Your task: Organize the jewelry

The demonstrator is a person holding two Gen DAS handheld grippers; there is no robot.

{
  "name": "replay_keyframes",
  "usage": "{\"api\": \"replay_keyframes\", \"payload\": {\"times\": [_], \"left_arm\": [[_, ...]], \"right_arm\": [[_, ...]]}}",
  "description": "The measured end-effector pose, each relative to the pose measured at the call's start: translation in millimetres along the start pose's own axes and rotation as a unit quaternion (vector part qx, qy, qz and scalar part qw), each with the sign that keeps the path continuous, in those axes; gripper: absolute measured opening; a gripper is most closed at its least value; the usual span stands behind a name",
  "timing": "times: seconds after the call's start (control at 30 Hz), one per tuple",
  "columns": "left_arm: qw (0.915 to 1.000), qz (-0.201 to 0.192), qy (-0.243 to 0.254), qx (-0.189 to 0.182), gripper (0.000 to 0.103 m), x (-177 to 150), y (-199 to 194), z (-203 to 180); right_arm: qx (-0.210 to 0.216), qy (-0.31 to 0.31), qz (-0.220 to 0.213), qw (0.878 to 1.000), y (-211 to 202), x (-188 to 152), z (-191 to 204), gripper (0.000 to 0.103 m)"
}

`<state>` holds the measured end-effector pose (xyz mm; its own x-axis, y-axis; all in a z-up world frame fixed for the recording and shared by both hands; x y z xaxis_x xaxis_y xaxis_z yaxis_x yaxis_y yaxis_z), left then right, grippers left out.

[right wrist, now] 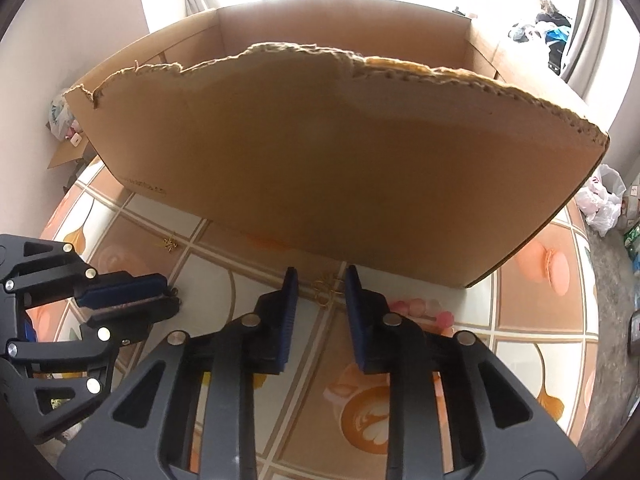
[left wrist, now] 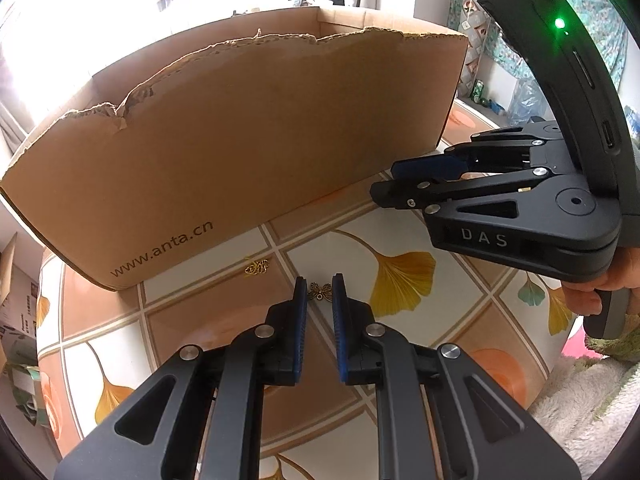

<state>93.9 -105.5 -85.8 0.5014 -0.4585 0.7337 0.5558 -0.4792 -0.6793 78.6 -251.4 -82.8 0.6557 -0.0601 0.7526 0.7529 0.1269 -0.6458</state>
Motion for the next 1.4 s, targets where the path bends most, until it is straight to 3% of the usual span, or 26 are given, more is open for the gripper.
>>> {"api": "replay_keyframes", "payload": {"times": [0.1, 0.3, 0.33, 0.4, 0.57, 0.6, 0.7, 0.73, 0.97, 1.13, 1.27, 1.4], "left_arm": [[1.0000, -0.001, -0.001, -0.001, 0.013, 0, -1, 1], [1.0000, -0.002, -0.003, 0.000, 0.013, 0, 0, 2], [1.0000, -0.002, -0.002, 0.000, 0.013, 0, 0, 3], [1.0000, -0.003, -0.002, 0.000, 0.013, 0, 0, 2], [1.0000, -0.002, 0.001, 0.001, 0.013, -1, -1, 1], [1.0000, -0.002, 0.001, 0.001, 0.013, -1, 0, 0], [1.0000, -0.002, 0.002, 0.001, 0.013, -1, 0, 0], [1.0000, -0.002, 0.002, 0.001, 0.013, -1, 0, 0], [1.0000, -0.002, 0.003, 0.001, 0.013, -1, 0, 0], [1.0000, -0.002, 0.002, 0.001, 0.013, -1, 0, 0], [1.0000, -0.003, 0.001, 0.001, 0.013, 0, 0, 0], [1.0000, -0.003, 0.002, 0.002, 0.013, 0, 0, 0]], "right_arm": [[0.004, -0.003, 0.001, 1.000, -1, -1, 2, 0.015], [0.007, -0.007, -0.002, 1.000, -2, -3, 6, 0.014], [0.011, -0.005, -0.003, 1.000, -2, -3, 6, 0.005], [0.014, -0.003, -0.002, 1.000, -3, -3, 4, 0.002], [0.030, 0.007, 0.001, 1.000, -5, -2, 0, 0.002], [0.038, 0.008, 0.001, 0.999, -6, -1, 0, 0.003], [0.047, -0.005, -0.002, 0.999, -9, 2, 0, 0.025], [0.049, -0.013, -0.005, 0.999, -10, 4, 0, 0.028], [0.101, -0.009, 0.021, 0.995, 6, 15, -9, 0.028], [0.126, 0.000, 0.042, 0.991, 1, 5, 0, 0.028], [0.133, 0.003, 0.050, 0.990, -6, -3, 14, 0.028], [0.100, 0.004, 0.039, 0.994, -8, -4, 13, 0.028]]}}
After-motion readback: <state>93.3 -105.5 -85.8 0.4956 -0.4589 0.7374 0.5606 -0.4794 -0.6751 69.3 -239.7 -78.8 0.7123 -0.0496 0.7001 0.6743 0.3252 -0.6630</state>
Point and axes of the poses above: each gripper's, at about its wrist camera, not at the fingertips, and y roughly the way its jaws point, z to its left, x to its top, the point moved 3 cm from there along y, roughly the way its jaws point, and after that the axes turned 11 degrees about -z, right-handed, at the moved point
